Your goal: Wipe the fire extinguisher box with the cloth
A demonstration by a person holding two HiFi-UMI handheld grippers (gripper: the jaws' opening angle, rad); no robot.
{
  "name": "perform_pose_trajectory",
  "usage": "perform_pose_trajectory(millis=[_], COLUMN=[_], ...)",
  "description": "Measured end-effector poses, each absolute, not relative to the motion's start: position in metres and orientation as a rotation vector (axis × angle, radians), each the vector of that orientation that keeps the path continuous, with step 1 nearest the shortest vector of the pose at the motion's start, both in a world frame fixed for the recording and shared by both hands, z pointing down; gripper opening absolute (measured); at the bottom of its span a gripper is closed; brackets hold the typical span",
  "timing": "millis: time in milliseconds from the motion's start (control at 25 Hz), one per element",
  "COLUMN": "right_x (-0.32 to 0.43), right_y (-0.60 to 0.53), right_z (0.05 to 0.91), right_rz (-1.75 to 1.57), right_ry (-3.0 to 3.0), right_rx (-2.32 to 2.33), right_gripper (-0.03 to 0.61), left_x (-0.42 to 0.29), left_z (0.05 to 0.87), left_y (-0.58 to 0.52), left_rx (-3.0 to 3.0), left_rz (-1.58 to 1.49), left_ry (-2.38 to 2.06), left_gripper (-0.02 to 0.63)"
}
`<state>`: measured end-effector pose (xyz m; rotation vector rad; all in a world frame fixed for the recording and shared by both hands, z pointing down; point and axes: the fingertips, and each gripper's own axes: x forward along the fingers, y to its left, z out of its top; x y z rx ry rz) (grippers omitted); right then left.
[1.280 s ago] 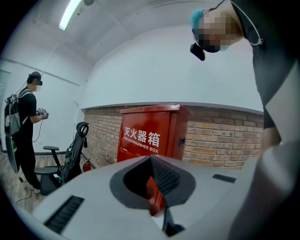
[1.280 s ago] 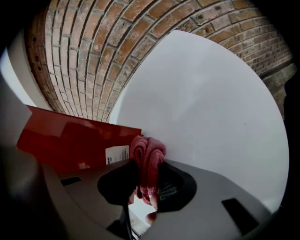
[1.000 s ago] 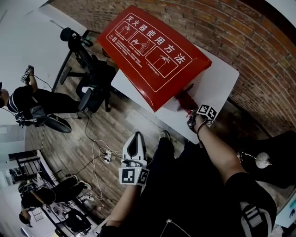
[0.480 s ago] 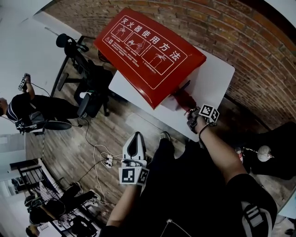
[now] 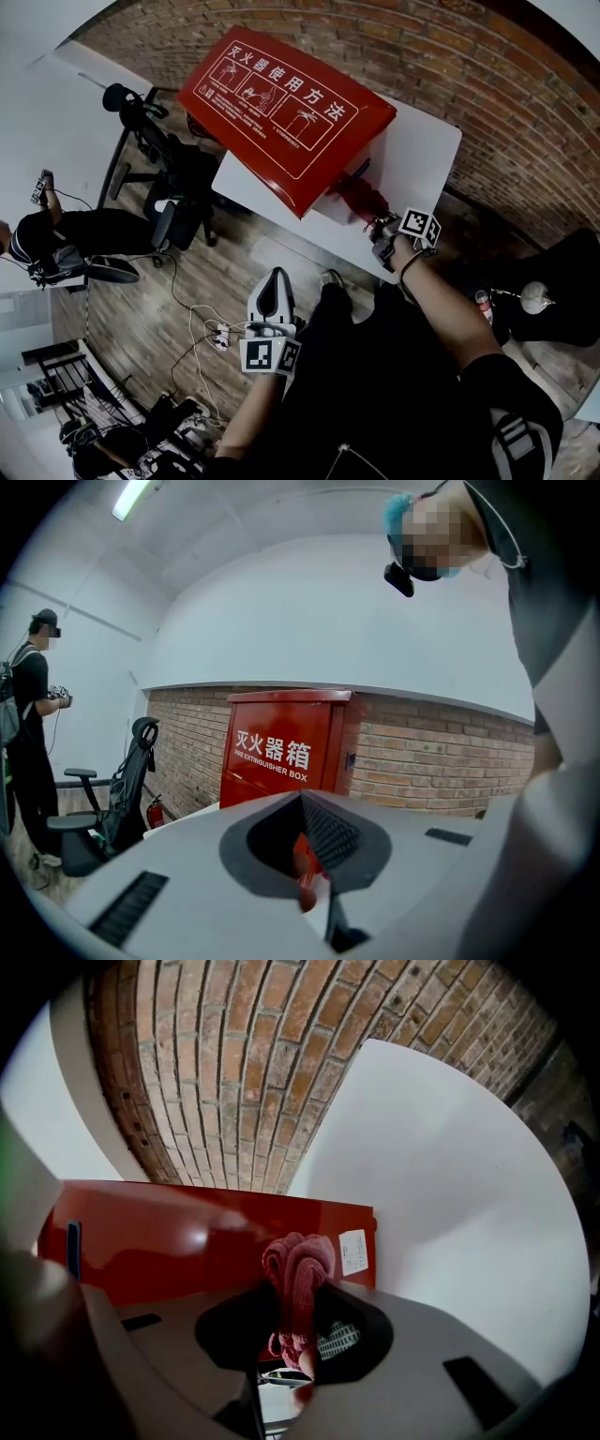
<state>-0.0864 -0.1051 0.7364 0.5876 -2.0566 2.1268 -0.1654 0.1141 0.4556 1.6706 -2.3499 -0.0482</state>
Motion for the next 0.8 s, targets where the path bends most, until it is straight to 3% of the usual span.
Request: perform_pose_trajectory(millis=[800], right_x=[-0.085], right_y=[-0.099], right_z=[0.641], right_rz=[2.192], right_ry=[-2.176], right_rx=[0.466], right_gripper=[0.104], left_x=[-0.151], left_z=[0.454], left_y=[0.111], left_rx=[1.749], left_rz=[-0.059], left_ry=[-2.293], left_gripper=[0.031])
